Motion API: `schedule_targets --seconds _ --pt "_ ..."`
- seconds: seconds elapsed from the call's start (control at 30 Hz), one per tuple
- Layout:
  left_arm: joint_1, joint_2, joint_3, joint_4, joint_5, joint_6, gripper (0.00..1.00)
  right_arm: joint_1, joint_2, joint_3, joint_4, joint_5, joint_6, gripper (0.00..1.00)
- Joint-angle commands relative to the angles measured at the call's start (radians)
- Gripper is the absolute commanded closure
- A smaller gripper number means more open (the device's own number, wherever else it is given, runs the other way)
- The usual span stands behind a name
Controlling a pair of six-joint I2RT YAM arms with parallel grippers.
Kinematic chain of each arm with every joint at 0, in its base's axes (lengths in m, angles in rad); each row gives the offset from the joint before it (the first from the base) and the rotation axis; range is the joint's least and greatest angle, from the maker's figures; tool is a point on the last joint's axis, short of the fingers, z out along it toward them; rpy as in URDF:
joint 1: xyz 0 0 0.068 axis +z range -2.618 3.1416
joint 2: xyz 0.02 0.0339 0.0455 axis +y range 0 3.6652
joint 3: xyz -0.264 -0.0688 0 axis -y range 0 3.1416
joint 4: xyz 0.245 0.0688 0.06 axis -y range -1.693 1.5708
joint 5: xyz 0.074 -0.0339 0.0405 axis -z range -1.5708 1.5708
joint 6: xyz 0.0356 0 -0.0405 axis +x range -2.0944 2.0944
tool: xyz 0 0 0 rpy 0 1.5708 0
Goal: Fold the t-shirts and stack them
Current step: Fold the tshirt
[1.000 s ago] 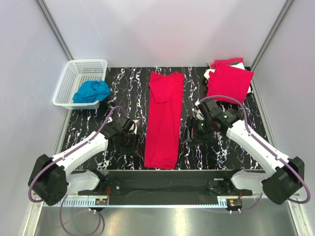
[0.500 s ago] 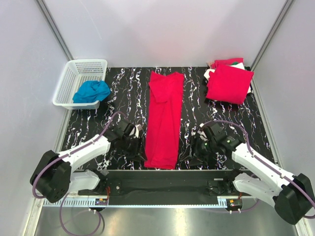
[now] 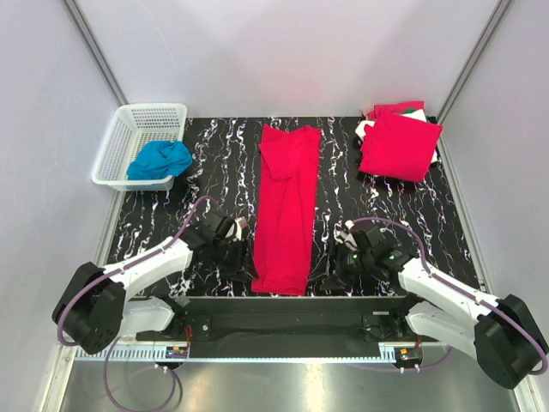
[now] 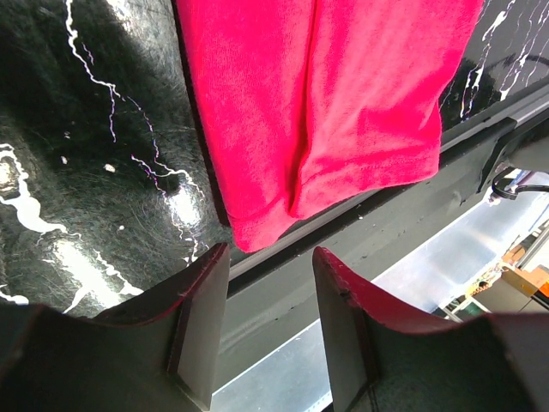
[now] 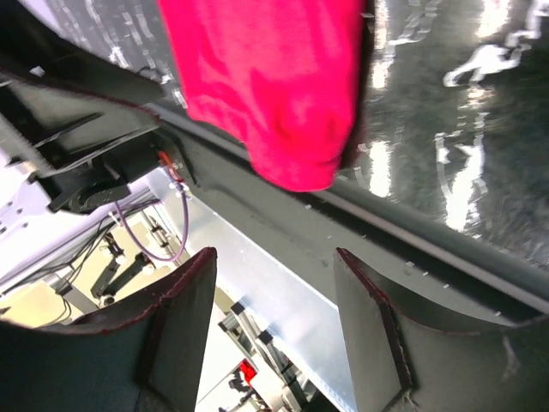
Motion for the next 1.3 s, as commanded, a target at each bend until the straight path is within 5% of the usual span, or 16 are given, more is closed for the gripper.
schedule_targets --seconds 0.0,1.27 --pt "0.004 0.005 -0.003 0.023 0.015 0.010 0.51 0.017 0.023 -0.061 0.157 -0.014 0.052 0.36" --pt "0.044 0.197 0.043 0.065 0.060 0.122 0.50 0.099 0.431 -0.058 0.589 0.024 0.096 0.35"
